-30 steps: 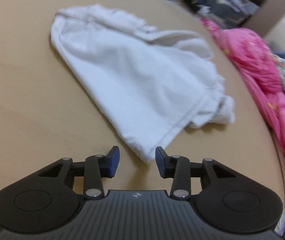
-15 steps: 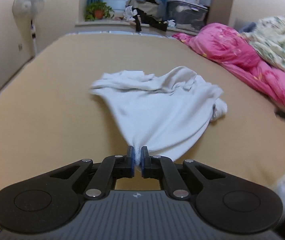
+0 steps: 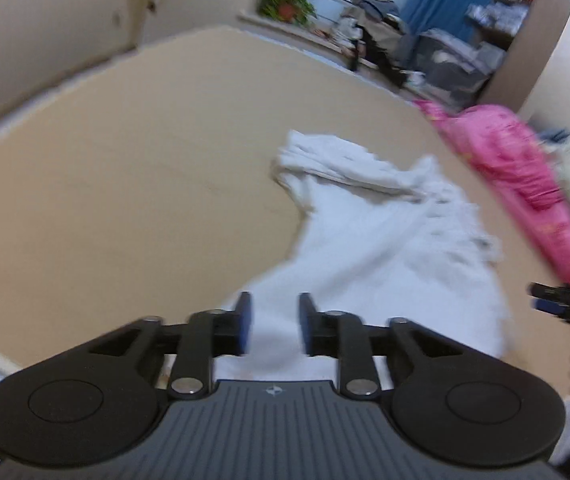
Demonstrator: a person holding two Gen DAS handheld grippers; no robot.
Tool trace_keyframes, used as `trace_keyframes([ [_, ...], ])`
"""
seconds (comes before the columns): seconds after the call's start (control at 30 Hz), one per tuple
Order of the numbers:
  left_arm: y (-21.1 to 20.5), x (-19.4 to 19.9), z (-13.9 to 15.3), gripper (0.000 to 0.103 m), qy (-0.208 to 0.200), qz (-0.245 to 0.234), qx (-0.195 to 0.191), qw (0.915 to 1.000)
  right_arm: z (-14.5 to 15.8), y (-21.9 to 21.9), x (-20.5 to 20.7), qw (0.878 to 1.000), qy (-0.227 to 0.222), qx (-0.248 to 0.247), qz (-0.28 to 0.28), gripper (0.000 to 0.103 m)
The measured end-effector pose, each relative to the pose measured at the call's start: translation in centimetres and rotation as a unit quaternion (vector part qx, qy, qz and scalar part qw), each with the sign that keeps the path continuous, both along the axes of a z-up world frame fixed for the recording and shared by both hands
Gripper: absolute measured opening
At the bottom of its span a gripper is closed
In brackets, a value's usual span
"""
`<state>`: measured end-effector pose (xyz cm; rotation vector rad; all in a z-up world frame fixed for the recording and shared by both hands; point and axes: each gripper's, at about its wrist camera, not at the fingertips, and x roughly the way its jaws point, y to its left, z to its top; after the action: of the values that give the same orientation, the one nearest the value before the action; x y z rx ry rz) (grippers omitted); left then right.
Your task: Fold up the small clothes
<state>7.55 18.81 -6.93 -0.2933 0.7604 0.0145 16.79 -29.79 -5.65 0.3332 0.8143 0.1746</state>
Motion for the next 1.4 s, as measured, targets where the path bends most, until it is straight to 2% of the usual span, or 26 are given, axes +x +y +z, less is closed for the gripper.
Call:
trace_keyframes([
  [0.03,-0.3,0.6,-0.4,0.047,0.006,0.005,0.011,0.9999,-0.6,0.8,0.4,1.000,0.016,0.000,0.010,0.060],
  [0.07,-0.2,1.2,-0.9,0.050,0.018,0.007,0.009,0.9998,-1.3,1.5,0.6,0.999,0.030,-0.007,0.018,0.062],
  [0.2,0.5,3.3,-3.7,0.051,0.068,0.022,0.022,0.9972,-3.8,3.8,1.1,0.994,0.075,-0.060,0.048,0.062],
  [0.33,1.1,4.0,-6.1,0.050,0.098,0.034,0.027,0.9943,-5.1,4.3,0.6,0.990,0.083,-0.100,0.050,0.062],
  [0.4,0.2,3.6,-6.0,0.036,0.091,0.026,0.053,0.9941,-5.2,4.2,0.2,0.991,0.079,-0.100,0.049,0.049],
  [0.43,-0.5,3.3,-6.1,0.015,0.088,0.014,0.069,0.9937,-5.1,4.1,0.0,0.990,0.077,-0.098,0.058,0.028],
  [0.47,-1.3,2.9,-6.0,0.009,0.083,0.003,0.087,0.9928,-4.9,4.1,-0.3,0.990,0.071,-0.100,0.065,0.013],
  [0.53,-2.1,2.0,-5.4,0.007,0.067,-0.011,0.106,0.9921,-3.9,3.8,-1.5,0.991,0.048,-0.099,0.078,0.011],
  [0.6,-2.0,0.6,-3.9,0.006,0.033,-0.009,0.085,0.9958,-1.9,2.4,-2.8,0.995,0.018,-0.068,0.069,0.010],
  [0.67,-1.1,-1.5,-1.6,0.005,-0.007,-0.003,0.035,0.9993,0.8,-0.1,-4.8,0.998,-0.026,0.004,0.051,0.009],
  [0.7,-0.6,-2.8,-0.5,0.001,-0.022,-0.004,0.015,0.9996,2.0,-1.3,-6.0,0.997,-0.049,0.034,0.045,0.009],
  [0.77,0.0,-5.6,1.4,0.001,-0.045,-0.003,0.002,0.9990,4.6,-4.1,-9.1,0.991,-0.104,0.082,0.027,0.008],
  [0.83,0.2,-7.6,2.3,0.001,-0.049,-0.009,0.001,0.9987,5.6,-7.2,-11.8,0.984,-0.122,0.132,0.002,0.008],
  [0.87,0.1,-8.0,2.3,0.001,-0.041,-0.017,0.004,0.9990,5.5,-8.6,-12.7,0.983,-0.112,0.145,-0.009,0.008],
  [0.93,-0.5,-7.9,1.7,0.002,-0.004,-0.049,0.002,0.9988,3.7,-10.0,-13.1,0.989,-0.038,0.140,-0.012,0.008],
  [0.97,-1.0,-7.3,0.9,0.003,0.026,-0.070,0.000,0.9972,2.4,-10.1,-13.0,0.993,0.009,0.116,-0.016,0.009],
  [1.0,-1.5,-6.7,0.0,0.005,0.060,-0.081,0.003,0.9949,1.0,-10.0,-12.9,0.996,0.052,0.071,-0.027,0.009],
  [1.03,-1.9,-6.1,-0.7,0.011,0.083,-0.079,0.009,0.9934,0.0,-9.7,-12.7,0.996,0.083,0.019,-0.041,0.010],
  [1.07,-2.1,-5.6,-1.1,0.022,0.093,-0.073,0.010,0.9929,-0.4,-9.6,-12.5,0.995,0.088,-0.007,-0.045,0.011],
  [1.1,-2.3,-5.0,-1.5,0.028,0.099,-0.069,0.007,0.9927,-0.3,-9.6,-12.3,0.996,0.076,-0.010,-0.045,0.013],
  [1.13,-2.4,-4.5,-1.8,0.033,0.105,-0.065,0.001,0.9924,-0.2,-9.6,-12.2,0.997,0.065,-0.002,-0.043,0.027],
  [1.17,-2.5,-4.0,-2.2,0.033,0.112,-0.059,-0.005,0.9919,-0.2,-9.6,-11.8,0.997,0.059,0.003,-0.041,0.044],
  [1.2,-2.6,-3.6,-2.5,0.033,0.123,-0.053,-0.011,0.9909,-0.4,-9.5,-11.5,0.998,0.057,0.000,-0.038,0.049],
  [1.27,-2.6,-2.4,-3.4,0.033,0.151,-0.047,-0.022,0.9872,-1.2,-8.9,-10.8,0.997,0.069,-0.007,-0.034,0.050],
  [1.33,-2.9,-0.9,-4.8,0.033,0.179,-0.048,-0.021,0.9825,-2.6,-8.2,-10.1,0.995,0.100,-0.010,-0.026,0.050],
  [1.4,-3.4,-1.2,-5.6,0.033,0.196,-0.058,-0.017,0.9788,-4.0,-7.3,-9.7,0.990,0.134,-0.036,-0.013,0.050],
])
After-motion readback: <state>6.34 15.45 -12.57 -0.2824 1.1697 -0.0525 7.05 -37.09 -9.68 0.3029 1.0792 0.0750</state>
